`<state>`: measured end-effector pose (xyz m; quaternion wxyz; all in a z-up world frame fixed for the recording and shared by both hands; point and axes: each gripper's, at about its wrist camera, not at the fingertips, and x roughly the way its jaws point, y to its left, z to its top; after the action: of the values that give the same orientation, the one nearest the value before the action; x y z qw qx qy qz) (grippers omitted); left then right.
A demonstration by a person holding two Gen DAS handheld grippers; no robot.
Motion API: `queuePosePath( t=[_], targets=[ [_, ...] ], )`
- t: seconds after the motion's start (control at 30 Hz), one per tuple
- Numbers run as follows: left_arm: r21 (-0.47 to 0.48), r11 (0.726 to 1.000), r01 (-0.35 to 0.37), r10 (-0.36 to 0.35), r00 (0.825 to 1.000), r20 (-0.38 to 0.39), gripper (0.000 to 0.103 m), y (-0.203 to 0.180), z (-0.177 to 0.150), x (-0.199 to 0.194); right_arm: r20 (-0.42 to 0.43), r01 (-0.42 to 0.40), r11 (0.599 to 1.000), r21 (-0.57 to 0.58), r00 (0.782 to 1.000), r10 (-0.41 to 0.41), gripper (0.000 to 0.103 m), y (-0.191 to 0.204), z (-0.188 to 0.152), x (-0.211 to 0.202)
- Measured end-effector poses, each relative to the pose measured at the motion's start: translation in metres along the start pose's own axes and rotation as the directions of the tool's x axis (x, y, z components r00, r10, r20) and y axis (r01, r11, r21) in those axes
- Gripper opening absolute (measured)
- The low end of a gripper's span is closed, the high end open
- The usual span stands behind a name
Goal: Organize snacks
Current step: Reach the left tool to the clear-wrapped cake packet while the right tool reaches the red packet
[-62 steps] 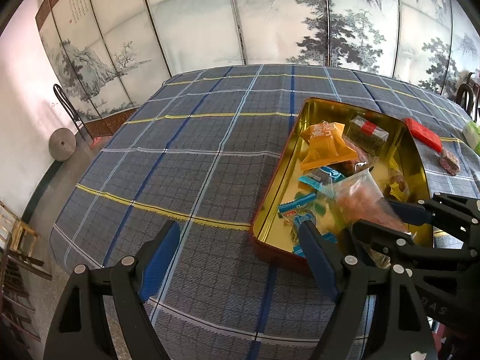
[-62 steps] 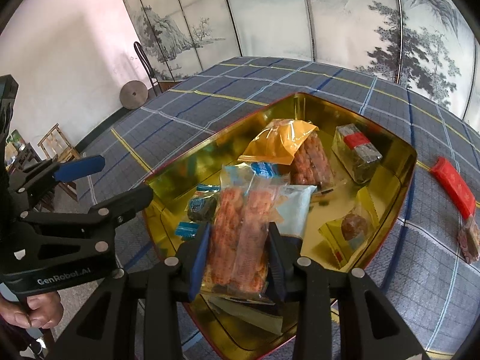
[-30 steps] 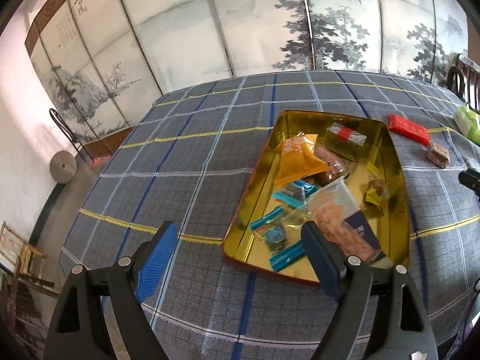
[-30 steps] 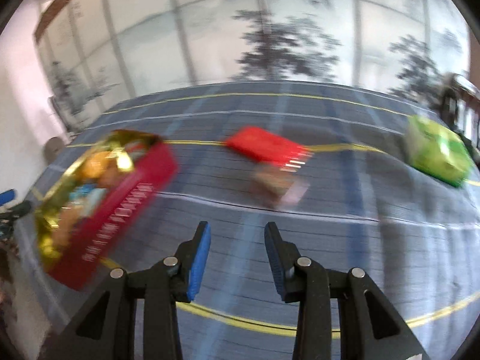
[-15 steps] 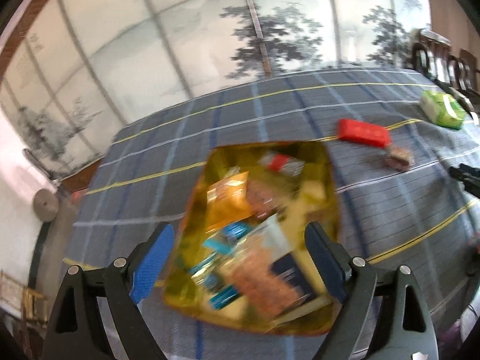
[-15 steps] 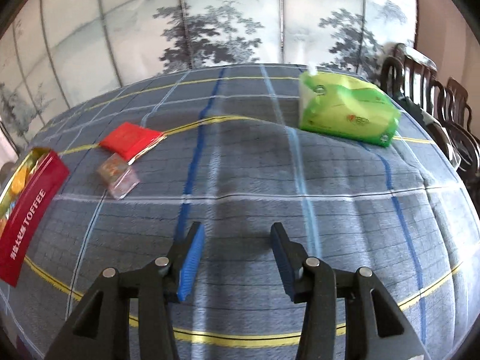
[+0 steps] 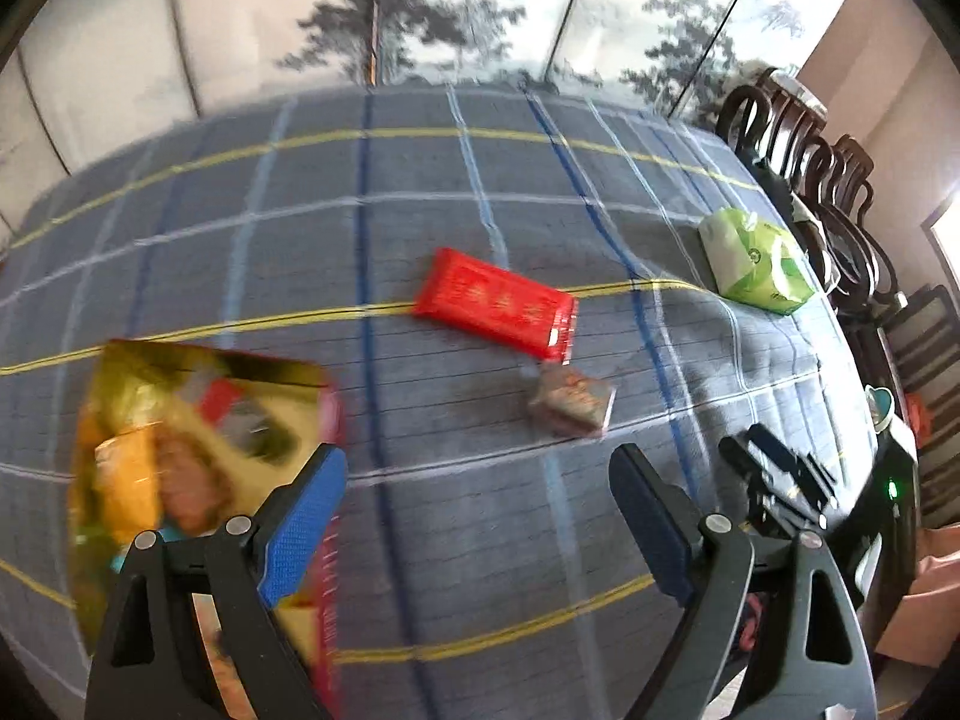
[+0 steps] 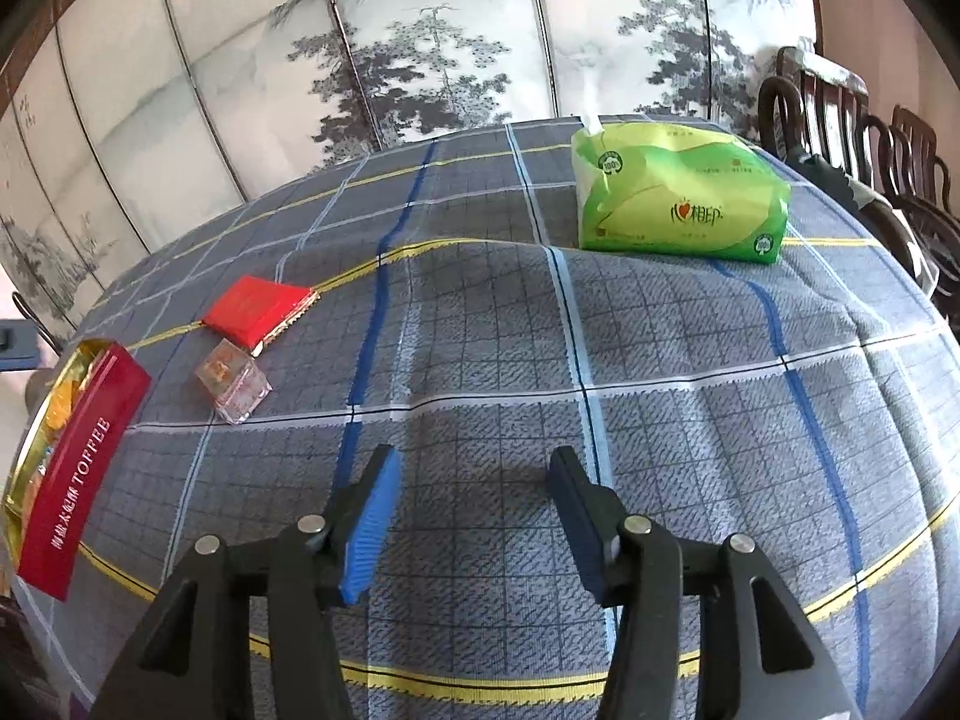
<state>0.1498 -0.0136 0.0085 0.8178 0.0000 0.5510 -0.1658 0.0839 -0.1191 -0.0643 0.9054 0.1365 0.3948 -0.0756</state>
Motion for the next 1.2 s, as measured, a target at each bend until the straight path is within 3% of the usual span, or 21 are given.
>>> queuePosePath(
  t=[0.1,0.2,0.33,0.4,0.5,0.7,0.83,1.03,1.1,1.2],
  targets=[
    [-0.057,0.996,0.061,-0.066,0.995,-0.08,0.087,-0.008,0.012,0.023,0.009,-0.027,1.0,0.011,1.0,0.027,0.053,-0.002,0.0,-0.002],
    [-0.183,0.972,0.15,-0.174,0.976,-0.128,0.087,-0.009,0.018,0.041,0.011,-0.056,0.998,0.021,0.998,0.055,0.053,-0.003,-0.001,-0.002],
    [-0.317,0.938,0.141,-0.214,0.955,-0.208,0.085,-0.012,0.022,0.07,0.019,-0.086,0.996,0.027,0.996,0.086,0.053,-0.004,-0.001,-0.002],
    [-0.359,0.924,0.13,-0.221,0.949,-0.226,0.077,-0.012,0.022,0.082,0.028,-0.101,0.994,0.032,0.995,0.1,0.053,-0.005,-0.002,-0.004],
    [-0.403,0.909,0.106,-0.223,0.941,-0.256,0.07,-0.013,0.021,0.095,0.041,-0.124,0.991,0.042,0.992,0.122,0.053,-0.008,-0.002,-0.006],
    [-0.472,0.879,0.061,-0.198,0.949,-0.247,0.069,-0.013,0.025,0.106,0.053,-0.162,0.986,0.046,0.986,0.16,0.053,-0.008,-0.002,-0.007],
    [-0.512,0.858,0.038,-0.182,0.955,-0.235,0.062,-0.013,0.03,0.111,0.06,-0.18,0.982,0.048,0.982,0.177,0.053,-0.009,-0.002,-0.008],
    [-0.521,0.853,-0.026,-0.127,0.958,-0.257,0.062,-0.018,0.034,0.113,0.065,-0.198,0.979,0.047,0.979,0.194,0.053,-0.009,-0.002,-0.008],
    [-0.515,0.855,-0.064,-0.09,0.959,-0.27,0.046,-0.018,0.033,0.113,0.069,-0.202,0.978,0.051,0.978,0.198,0.053,-0.01,-0.003,-0.009],
    [-0.497,0.862,-0.101,-0.065,0.95,-0.306,0.041,-0.018,0.036,0.113,0.071,-0.205,0.977,0.053,0.977,0.201,0.054,-0.01,-0.003,-0.009]
  ],
)
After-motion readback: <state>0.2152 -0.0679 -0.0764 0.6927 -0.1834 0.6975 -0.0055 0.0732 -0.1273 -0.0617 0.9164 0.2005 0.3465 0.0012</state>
